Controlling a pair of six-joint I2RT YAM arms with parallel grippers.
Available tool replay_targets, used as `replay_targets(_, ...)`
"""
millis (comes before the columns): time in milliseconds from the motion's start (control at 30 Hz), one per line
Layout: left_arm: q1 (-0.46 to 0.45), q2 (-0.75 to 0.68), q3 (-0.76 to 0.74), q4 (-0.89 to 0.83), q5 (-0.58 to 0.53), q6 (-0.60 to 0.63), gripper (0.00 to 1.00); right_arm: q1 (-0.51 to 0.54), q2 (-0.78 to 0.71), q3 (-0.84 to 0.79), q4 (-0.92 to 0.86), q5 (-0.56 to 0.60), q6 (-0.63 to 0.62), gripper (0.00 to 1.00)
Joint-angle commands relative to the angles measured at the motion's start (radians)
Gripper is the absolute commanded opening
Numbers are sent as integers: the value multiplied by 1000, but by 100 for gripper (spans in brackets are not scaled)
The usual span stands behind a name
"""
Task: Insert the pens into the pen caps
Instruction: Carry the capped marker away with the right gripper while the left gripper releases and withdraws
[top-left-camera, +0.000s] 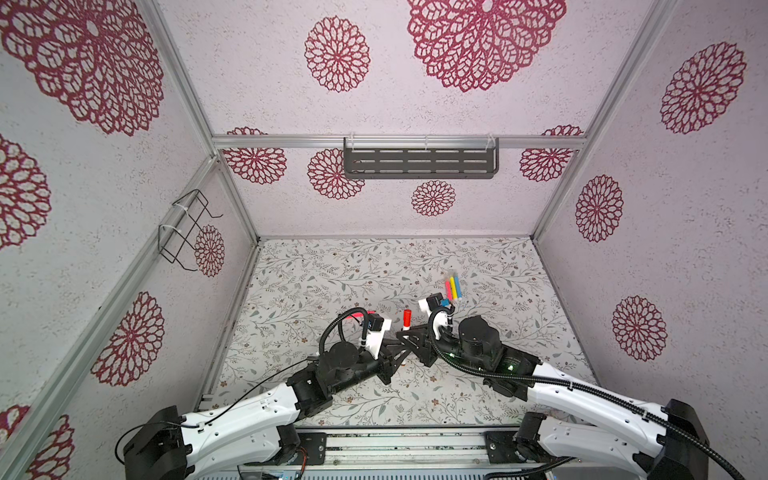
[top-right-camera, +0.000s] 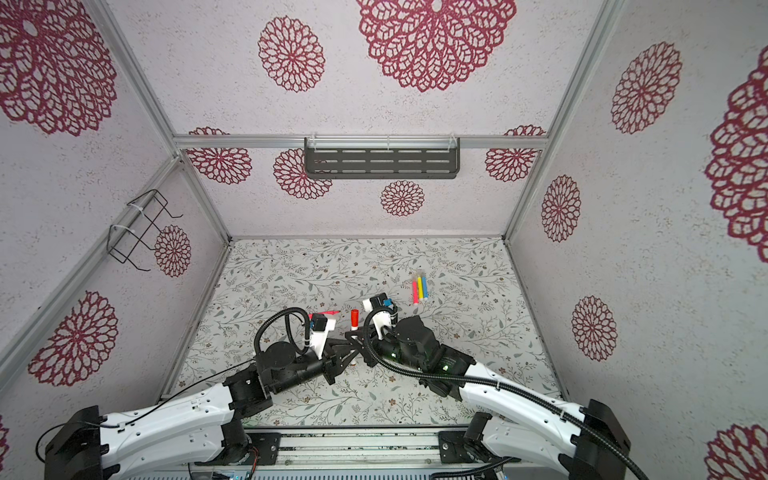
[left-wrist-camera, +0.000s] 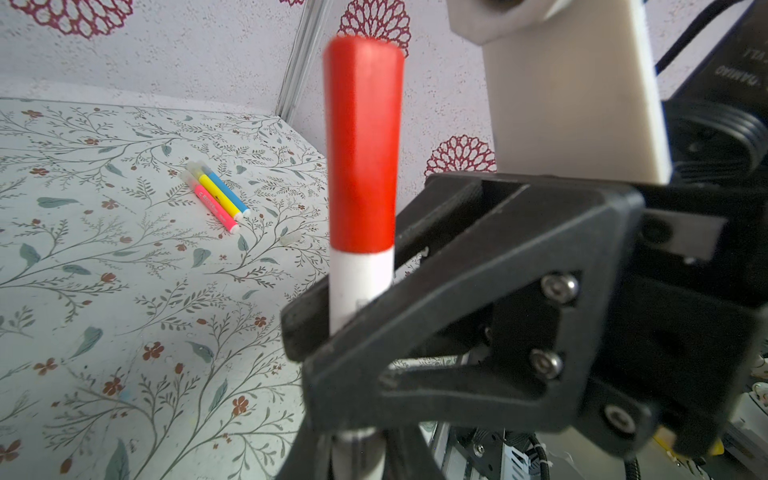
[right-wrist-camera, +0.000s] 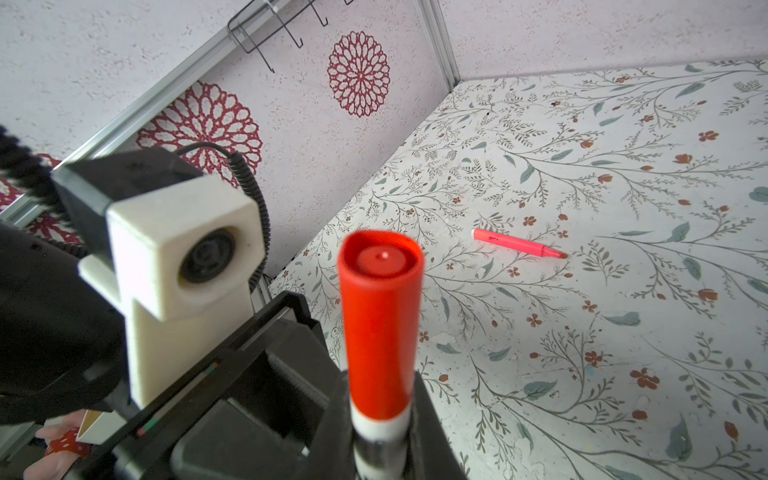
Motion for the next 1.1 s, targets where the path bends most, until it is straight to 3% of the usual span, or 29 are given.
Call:
replay_targets(0, -10, -13, 12, -13, -57, 14, 35, -22, -13, 33, -51, 96, 41, 1)
replay_targets(133, -10, -31, 11, -102, -164, 8, 48, -93, -5, 47, -160, 154, 58, 1)
replay_targets(400, -8, -90, 2, -252, -340, -38, 54, -281, 147, 100, -330, 124, 52, 1)
replay_targets(633, -8, -165, -30, -340, -387, -86, 59, -340, 384, 220, -394, 98, -22, 1)
replay_targets(1067, -7, -360, -89, -489, -434, -139, 60, -363, 886, 717, -633, 105, -142, 0)
